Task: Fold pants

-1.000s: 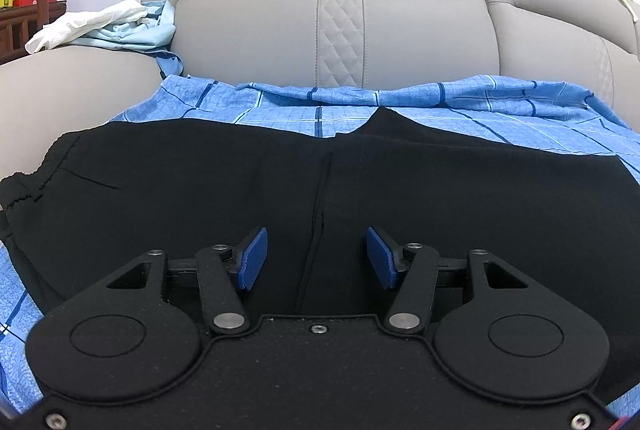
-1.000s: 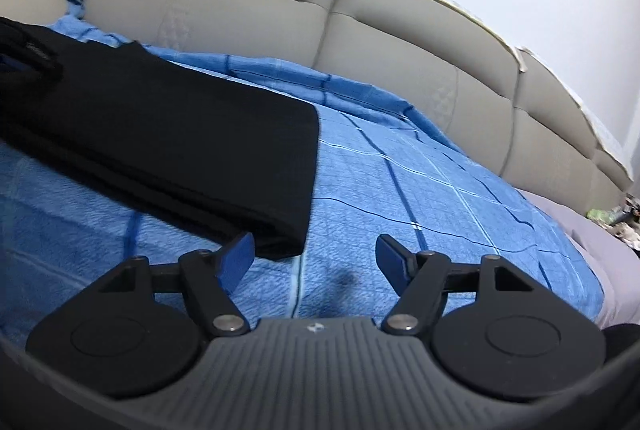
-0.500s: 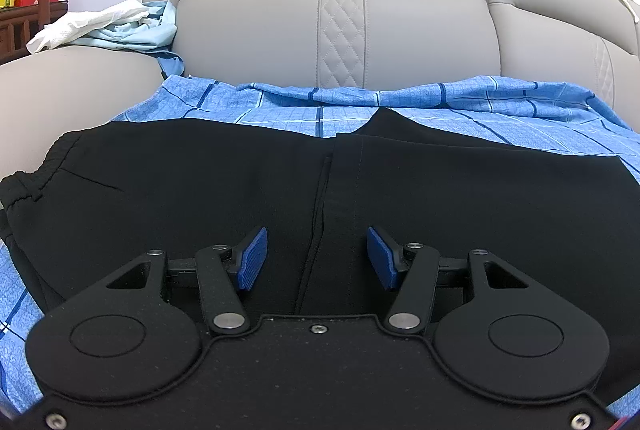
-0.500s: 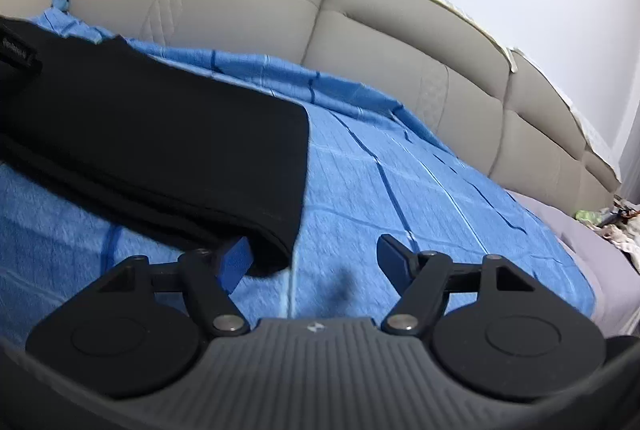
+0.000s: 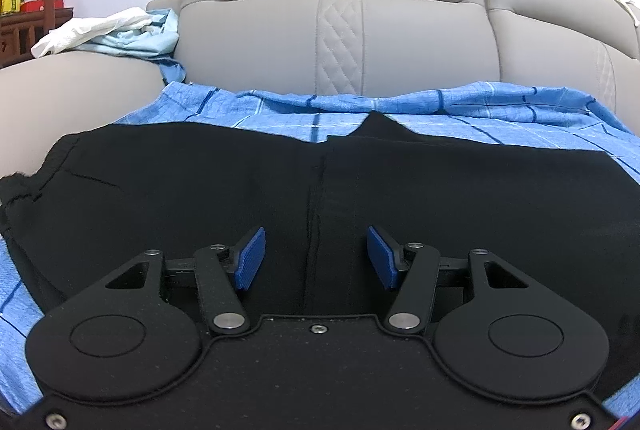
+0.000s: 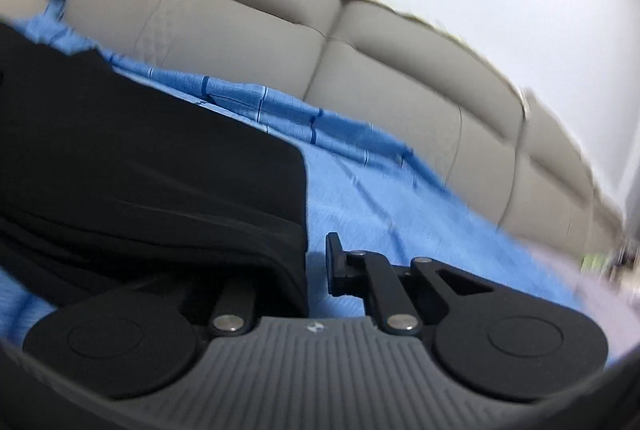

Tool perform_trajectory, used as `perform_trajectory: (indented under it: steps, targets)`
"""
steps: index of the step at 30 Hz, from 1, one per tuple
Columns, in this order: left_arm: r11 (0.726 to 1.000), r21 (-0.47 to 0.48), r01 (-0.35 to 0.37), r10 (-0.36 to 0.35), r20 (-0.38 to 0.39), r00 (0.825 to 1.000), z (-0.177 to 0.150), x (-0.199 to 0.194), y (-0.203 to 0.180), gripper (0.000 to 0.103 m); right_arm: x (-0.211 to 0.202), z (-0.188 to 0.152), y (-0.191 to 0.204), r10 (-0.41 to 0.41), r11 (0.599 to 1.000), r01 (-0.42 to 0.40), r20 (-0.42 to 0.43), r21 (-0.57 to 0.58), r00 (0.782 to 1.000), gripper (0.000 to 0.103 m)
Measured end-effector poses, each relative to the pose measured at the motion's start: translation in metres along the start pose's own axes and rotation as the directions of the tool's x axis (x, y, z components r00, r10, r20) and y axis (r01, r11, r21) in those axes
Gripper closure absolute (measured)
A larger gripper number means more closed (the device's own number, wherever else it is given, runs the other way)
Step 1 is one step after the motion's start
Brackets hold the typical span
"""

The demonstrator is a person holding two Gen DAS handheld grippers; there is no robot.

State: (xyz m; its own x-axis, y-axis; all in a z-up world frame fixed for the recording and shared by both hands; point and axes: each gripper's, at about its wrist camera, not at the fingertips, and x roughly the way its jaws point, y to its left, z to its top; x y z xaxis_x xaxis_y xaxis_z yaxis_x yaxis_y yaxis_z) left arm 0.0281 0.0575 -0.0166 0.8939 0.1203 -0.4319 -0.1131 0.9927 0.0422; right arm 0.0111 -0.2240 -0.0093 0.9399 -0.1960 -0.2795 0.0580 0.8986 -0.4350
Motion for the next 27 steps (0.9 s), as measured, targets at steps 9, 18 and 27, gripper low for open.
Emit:
perform_trajectory:
  steps: [9, 18, 27]
  targets:
    - [0.999, -0.021, 0.039, -0.040, -0.054, 0.998, 0.017, 0.007, -0.062, 0.049, 0.043, 0.030, -0.048, -0.084, 0.978, 0.110, 0.148, -0.175, 0.985, 0.058]
    - [0.991, -0.002, 0.136, -0.135, -0.123, 0.983, 0.011, -0.027, -0.045, 0.050, 0.039, -0.015, -0.057, -0.065, 0.995, 0.056, -0.109, -0.084, 0.992, 0.041]
    - [0.967, -0.234, -0.101, 0.082, -0.090, 0.993, 0.006, -0.073, 0.054, 0.037, -0.014, 0.006, -0.083, 0.049, 0.998, -0.042, -0.153, 0.045, 0.987, 0.008]
